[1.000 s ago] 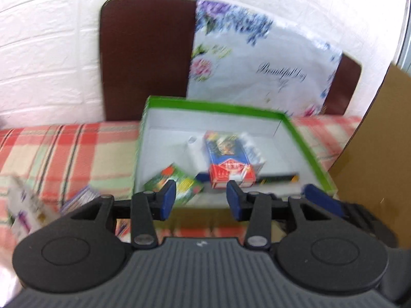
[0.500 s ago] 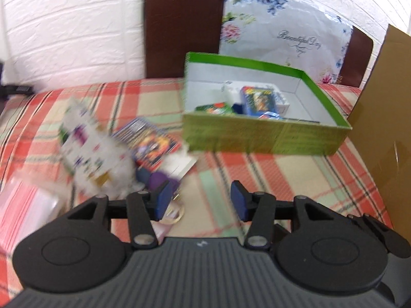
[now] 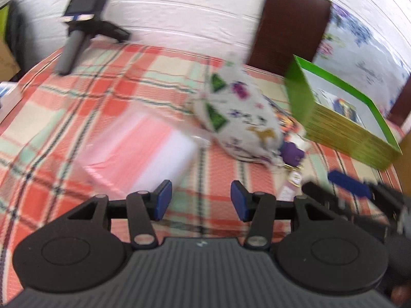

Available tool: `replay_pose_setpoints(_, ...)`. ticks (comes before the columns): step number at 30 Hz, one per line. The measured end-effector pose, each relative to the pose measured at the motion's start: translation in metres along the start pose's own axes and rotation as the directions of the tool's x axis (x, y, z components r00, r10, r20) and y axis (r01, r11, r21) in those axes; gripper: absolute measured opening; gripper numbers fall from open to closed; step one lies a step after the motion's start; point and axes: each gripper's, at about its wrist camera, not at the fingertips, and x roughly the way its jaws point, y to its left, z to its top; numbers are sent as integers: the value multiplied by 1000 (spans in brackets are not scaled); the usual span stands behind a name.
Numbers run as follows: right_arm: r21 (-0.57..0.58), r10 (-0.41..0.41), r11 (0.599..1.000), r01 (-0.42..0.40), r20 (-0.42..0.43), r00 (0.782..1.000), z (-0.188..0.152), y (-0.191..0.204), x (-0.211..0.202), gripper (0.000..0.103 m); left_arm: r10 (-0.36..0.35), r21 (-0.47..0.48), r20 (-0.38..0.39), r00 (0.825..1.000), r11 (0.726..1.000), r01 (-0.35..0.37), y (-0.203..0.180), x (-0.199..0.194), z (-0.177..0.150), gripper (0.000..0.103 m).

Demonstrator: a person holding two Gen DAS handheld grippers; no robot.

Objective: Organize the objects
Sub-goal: 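Grasp the white floral drawstring pouch with both grippers and lift it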

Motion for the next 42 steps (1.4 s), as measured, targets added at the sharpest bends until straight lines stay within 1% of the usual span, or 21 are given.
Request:
replay_pose_setpoints(3,-33,17,999,-17,-4,1000,24,8,26,48,-7,-21,17,1000,1000,7,12,-9,0,53)
replay_pose_setpoints(6,-90,13,996,-17,-44,999,38,20,60,47,-5,-27,27,1000,1000,6,18,-14,0,53)
replay_pose_setpoints(7,-102,11,995,-17,-59,998,40,23,71,44,-9,-33,27,1000,999,10,20,-14,1,53)
replay_pose_setpoints(8,-122,8,992,-17,-79,997,40,26,80,33,-12,-38,27,1000,999,13,22,-15,1,53)
replay_pose_setpoints(10,-121,12,992,-20,-71,997,38,30,82,25,-19,-42,28,999,999,21,23,-18,0,53)
replay_pose_setpoints(13,-136,43,990,-45,-22,999,34,34,54,22,-44,-52,27,999,998,45,22,-21,-1,53)
replay_pose_setpoints(17,-280,11,960,7,65,998,16,35,-5,22,-107,-46,7,994,993,107,11,-21,-3,53)
replay_pose_setpoints(19,-404,-4,914,27,57,998,-4,34,-30,23,-126,-26,-11,992,992,126,2,-20,-6,53)
replay_pose_setpoints(20,-468,-5,884,17,28,1000,-17,33,-39,26,-137,-19,-22,990,990,136,-3,-19,-7,53)
replay_pose_setpoints(21,-490,0,872,-5,-11,1000,-29,31,-47,28,-149,-14,-34,988,989,148,-7,-17,-9,53)
replay_pose_setpoints(22,-448,36,892,-62,-65,997,-36,23,-55,33,-159,-12,-46,986,987,159,-12,-16,-11,53)
replay_pose_setpoints(23,-355,108,923,-147,-126,986,-39,11,-59,42,-168,-11,-55,984,986,168,-15,-16,-12,54)
replay_pose_setpoints(24,-244,184,945,-217,-153,971,-40,-3,-64,45,-175,-11,-62,983,985,175,-18,-16,-13,54)
replay_pose_setpoints(25,-147,224,958,-244,-142,964,-41,-16,-68,52,-180,-11,-66,981,984,179,-21,-17,-14,54)
replay_pose_setpoints(27,-31,223,973,-227,-98,970,-42,-34,-71,56,-188,-14,-69,980,982,187,-25,-21,-15,60)
replay_pose_setpoints(29,11,204,979,-204,-77,976,-39,-42,-67,57,-197,-12,-61,978,980,197,-29,-27,-15,62)
replay_pose_setpoints(31,34,216,976,-214,-69,974,-38,-47,-64,61,-202,3,-57,978,979,202,-35,-33,-15,66)
replay_pose_setpoints(34,20,199,980,-198,-52,979,-38,-47,-55,71,-190,32,-56,980,981,192,-49,-34,-13,81)
replay_pose_setpoints(37,-3,210,978,-211,-47,977,-36,-35,-40,71,-161,66,-59,985,984,165,-61,-29,-10,82)
replay_pose_setpoints(39,-17,293,956,-294,-65,954,-35,-17,-36,75,-145,65,-58,988,987,149,-62,-27,-8,82)
replay_pose_setpoints(42,-136,386,909,-394,-79,919,-39,10,-45,73,-97,72,-34,995,992,100,-54,-29,-8,82)
